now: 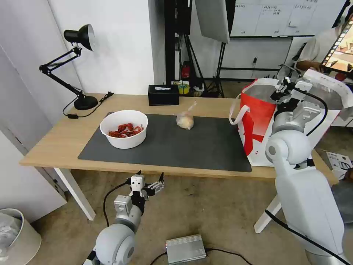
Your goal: Pick up the trash from the table and place it into the takeout bag.
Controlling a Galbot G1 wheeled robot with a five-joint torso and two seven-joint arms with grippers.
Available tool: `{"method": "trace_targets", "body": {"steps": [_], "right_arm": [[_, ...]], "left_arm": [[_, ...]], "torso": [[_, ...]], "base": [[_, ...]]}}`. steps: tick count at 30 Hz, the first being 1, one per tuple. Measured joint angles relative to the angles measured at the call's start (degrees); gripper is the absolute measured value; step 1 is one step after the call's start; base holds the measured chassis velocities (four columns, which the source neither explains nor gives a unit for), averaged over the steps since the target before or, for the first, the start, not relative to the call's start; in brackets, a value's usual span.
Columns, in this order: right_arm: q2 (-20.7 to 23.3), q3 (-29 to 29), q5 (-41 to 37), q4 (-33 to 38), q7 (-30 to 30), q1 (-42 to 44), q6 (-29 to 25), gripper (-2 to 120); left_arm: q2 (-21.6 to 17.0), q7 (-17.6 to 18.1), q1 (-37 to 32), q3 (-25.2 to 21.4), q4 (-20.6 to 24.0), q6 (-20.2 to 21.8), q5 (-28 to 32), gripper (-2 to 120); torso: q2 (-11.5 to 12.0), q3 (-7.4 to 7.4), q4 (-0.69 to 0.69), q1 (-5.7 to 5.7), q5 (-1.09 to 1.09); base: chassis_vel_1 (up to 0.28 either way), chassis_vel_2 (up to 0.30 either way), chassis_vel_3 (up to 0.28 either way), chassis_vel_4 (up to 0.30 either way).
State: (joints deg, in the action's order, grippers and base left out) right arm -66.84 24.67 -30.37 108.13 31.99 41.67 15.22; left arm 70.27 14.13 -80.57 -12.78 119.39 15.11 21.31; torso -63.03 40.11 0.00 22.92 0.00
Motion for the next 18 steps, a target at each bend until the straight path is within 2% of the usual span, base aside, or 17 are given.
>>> {"method": "trace_targets", "body": {"steps": [1, 2, 5, 6, 13, 17, 18], "right_arm": [[-0.2, -0.3, -0.3, 0.2, 0.3, -0.1, 0.0, 7], [-0.2, -0.3, -0.3, 0.2, 0.3, -0.1, 0.0, 7], [-0.2, -0.3, -0.3, 0.3, 0.5, 0.1, 0.0, 21], [-0.2, -0.3, -0.3, 0.3, 0.5, 0.1, 0.0, 21], [0.1, 0.1, -0.1, 0.5, 0.5, 0.4, -0.1, 50], [0.1, 0.2, 0.0, 0.5, 0.4, 0.5, -0.1, 57], [0.1, 0.2, 0.0, 0.6, 0.4, 0.6, -0.1, 66]], "left_arm": [[-0.1, 0.0, 0.0, 0.0, 0.0, 0.0, 0.0, 100], [-0.1, 0.0, 0.0, 0.0, 0.0, 0.0, 0.0, 100], [0.0, 0.0, 0.1, 0.3, 0.0, 0.0, 0.0, 100], [0.0, 0.0, 0.1, 0.3, 0.0, 0.0, 0.0, 100], [0.1, 0.0, 0.1, 0.5, -0.1, 0.0, 0.0, 100], [0.1, 0.0, 0.1, 0.5, -0.1, 0.0, 0.0, 100], [0.1, 0.0, 0.1, 0.5, -0.1, 0.0, -0.1, 100]], "torso": [[0.0, 0.0, -0.01, 0.0, 0.0], [0.0, 0.0, -0.01, 0.0, 0.0], [0.0, 0.0, 0.0, 0.0, 0.0], [0.0, 0.0, 0.0, 0.0, 0.0], [0.0, 0.0, 0.0, 0.0, 0.0], [0.0, 0.0, 0.0, 0.0, 0.0], [0.0, 0.0, 0.0, 0.0, 0.0]], "base": [[0.0, 0.0, 0.0, 0.0], [0.0, 0.0, 0.0, 0.0], [0.0, 0.0, 0.0, 0.0], [0.0, 0.0, 0.0, 0.0], [0.0, 0.0, 0.0, 0.0], [0.0, 0.0, 0.0, 0.0], [0.0, 0.0, 0.0, 0.0]]}}
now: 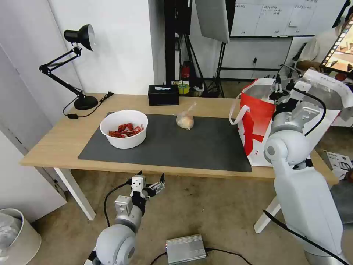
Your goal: Pick up the trash from the table and place it into the takeout bag.
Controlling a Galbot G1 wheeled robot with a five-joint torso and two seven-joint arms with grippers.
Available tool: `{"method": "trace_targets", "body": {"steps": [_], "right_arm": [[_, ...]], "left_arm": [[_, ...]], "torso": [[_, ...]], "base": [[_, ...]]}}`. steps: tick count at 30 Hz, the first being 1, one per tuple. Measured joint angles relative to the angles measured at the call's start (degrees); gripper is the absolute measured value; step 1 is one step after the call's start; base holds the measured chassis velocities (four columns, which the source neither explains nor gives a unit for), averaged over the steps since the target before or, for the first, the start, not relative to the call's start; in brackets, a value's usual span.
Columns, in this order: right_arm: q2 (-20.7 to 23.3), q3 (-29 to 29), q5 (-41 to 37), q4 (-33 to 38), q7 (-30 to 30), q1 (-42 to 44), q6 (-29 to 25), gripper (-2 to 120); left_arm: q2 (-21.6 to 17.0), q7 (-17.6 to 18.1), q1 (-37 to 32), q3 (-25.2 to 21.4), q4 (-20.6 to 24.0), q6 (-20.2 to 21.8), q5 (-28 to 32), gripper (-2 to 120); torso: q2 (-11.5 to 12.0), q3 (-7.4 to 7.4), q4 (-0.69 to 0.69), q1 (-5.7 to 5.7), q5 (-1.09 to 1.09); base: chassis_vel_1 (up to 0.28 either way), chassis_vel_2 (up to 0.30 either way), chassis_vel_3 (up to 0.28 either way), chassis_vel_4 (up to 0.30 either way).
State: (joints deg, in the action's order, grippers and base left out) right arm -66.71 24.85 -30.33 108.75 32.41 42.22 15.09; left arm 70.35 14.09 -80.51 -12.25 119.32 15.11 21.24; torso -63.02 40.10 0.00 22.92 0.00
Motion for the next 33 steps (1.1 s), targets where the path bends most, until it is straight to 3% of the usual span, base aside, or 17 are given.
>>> {"method": "trace_targets", "body": {"steps": [9, 15, 27, 33], "right_arm": [[0.0, 0.0, 0.1, 0.3, -0.3, 0.1, 0.2, 98], [0.0, -0.1, -0.1, 0.5, -2.7, 0.2, -0.6, 100], [1.0, -2.3, -3.3, 2.2, -24.4, 1.6, -8.2, 100], [1.7, -2.4, -3.1, 3.4, -28.5, 3.7, -7.7, 100]], "left_arm": [[0.0, 0.0, 0.0, -0.1, 0.1, 0.0, 0.0, 100], [-0.1, 0.0, 0.0, -0.2, 0.2, 0.0, 0.0, 100], [-0.3, 0.0, 0.2, -0.5, 0.7, 0.0, 0.2, 100], [-0.3, 0.0, 0.1, -0.5, 0.8, 0.0, 0.2, 100]], "torso": [[0.0, 0.0, 0.0, 0.0, 0.0], [0.0, 0.0, 0.0, 0.0, 0.0], [0.0, 0.0, 0.0, 0.0, 0.0], [0.0, 0.0, -0.01, 0.0, -0.01]], "base": [[0.0, 0.0, 0.0, 0.0], [0.0, 0.0, 0.0, 0.0], [0.0, 0.0, 0.0, 0.0], [0.0, 0.0, 0.0, 0.0]]}}
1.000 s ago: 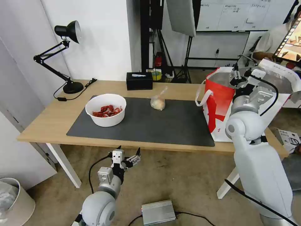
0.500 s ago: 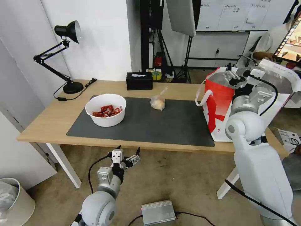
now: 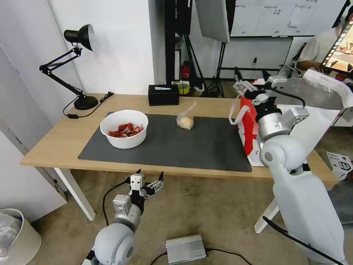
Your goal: Pick up the trash from the table and place it into the takeout bag.
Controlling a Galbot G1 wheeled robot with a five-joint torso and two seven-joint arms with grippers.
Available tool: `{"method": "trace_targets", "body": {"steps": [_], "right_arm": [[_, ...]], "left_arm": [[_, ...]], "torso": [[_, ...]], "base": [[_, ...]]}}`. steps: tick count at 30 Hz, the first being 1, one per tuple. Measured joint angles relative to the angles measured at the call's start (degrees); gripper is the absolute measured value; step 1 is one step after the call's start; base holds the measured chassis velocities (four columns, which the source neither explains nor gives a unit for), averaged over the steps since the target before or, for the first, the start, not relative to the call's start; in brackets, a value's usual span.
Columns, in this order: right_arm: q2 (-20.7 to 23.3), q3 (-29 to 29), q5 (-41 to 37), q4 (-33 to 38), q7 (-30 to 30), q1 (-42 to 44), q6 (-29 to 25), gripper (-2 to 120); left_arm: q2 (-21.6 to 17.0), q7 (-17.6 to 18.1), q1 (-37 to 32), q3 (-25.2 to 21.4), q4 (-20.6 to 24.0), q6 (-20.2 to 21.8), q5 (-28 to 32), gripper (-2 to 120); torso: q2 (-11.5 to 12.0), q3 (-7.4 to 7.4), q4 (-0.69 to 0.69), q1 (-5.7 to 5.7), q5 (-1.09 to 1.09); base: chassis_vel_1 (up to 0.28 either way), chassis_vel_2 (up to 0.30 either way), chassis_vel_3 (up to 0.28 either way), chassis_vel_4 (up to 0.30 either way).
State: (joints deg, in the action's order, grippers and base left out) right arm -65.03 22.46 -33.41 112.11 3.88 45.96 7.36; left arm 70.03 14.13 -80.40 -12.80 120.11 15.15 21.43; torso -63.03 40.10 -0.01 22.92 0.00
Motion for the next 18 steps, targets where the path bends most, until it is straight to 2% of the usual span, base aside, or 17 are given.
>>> {"method": "trace_targets", "body": {"steps": [3, 9, 18], "right_arm": [[0.4, 0.4, 1.3, 0.5, -0.6, 1.5, 0.8, 100], [3.1, 4.1, 3.4, 7.0, -1.5, 10.3, 6.1, 100], [5.3, 6.2, 4.7, 11.7, -1.0, 20.5, 9.2, 100]], "left_arm": [[0.0, 0.0, -0.1, -0.1, 0.2, 0.0, 0.0, 100], [-0.6, 0.0, -0.5, -0.7, 0.3, -0.2, 0.1, 100], [-0.6, 0.0, -0.4, -0.7, 0.2, -0.7, 0.3, 100]], "torso": [[0.0, 0.0, 0.0, 0.0, 0.01], [0.0, 0.0, 0.02, 0.0, 0.01], [0.0, 0.0, 0.01, 0.0, 0.01]], "base": [[0.0, 0.0, 0.0, 0.0], [0.0, 0.0, 0.0, 0.0], [0.0, 0.0, 0.0, 0.0]]}}
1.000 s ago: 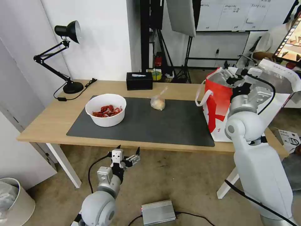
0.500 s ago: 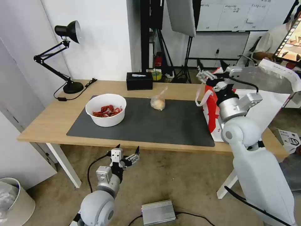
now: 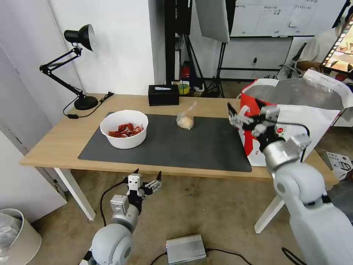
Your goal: Pick up the trash from the table and place it into the takeout bag.
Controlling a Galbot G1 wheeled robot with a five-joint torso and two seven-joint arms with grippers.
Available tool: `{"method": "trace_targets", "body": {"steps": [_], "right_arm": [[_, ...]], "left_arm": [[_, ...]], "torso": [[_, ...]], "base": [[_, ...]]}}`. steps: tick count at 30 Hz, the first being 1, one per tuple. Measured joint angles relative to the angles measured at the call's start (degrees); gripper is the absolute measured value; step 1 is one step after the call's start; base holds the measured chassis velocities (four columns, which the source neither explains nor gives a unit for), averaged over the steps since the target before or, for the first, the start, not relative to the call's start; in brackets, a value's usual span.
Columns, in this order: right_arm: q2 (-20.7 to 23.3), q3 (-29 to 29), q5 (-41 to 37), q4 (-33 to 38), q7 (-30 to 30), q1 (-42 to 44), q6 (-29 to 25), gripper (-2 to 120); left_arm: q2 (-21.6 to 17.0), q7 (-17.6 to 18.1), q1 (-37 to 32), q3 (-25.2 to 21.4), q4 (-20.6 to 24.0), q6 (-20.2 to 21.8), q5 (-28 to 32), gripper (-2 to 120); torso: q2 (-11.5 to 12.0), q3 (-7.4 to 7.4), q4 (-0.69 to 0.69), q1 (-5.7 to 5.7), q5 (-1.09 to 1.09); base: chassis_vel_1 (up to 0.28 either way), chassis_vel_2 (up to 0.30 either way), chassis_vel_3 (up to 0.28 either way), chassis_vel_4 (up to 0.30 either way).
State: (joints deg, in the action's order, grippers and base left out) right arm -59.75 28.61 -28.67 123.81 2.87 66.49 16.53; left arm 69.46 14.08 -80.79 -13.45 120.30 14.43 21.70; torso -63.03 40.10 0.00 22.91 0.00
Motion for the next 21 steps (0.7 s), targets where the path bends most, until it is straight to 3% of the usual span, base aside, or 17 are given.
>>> {"method": "trace_targets", "body": {"steps": [10, 21], "right_arm": [[0.2, -0.2, 0.0, 4.7, 5.6, 13.0, 3.2, 100], [-1.8, -2.2, 0.1, 5.8, 10.2, 17.9, 7.7, 100]], "left_arm": [[-0.1, -0.1, -0.5, 0.0, 0.4, -0.1, 0.1, 100], [-0.5, -0.3, -0.9, -0.7, 0.9, 0.9, 0.9, 100]], "torso": [[0.0, 0.0, 0.01, 0.0, 0.0], [0.0, 0.0, 0.0, 0.01, 0.0]], "base": [[0.0, 0.0, 0.0, 0.0], [0.0, 0.0, 0.0, 0.0]]}}
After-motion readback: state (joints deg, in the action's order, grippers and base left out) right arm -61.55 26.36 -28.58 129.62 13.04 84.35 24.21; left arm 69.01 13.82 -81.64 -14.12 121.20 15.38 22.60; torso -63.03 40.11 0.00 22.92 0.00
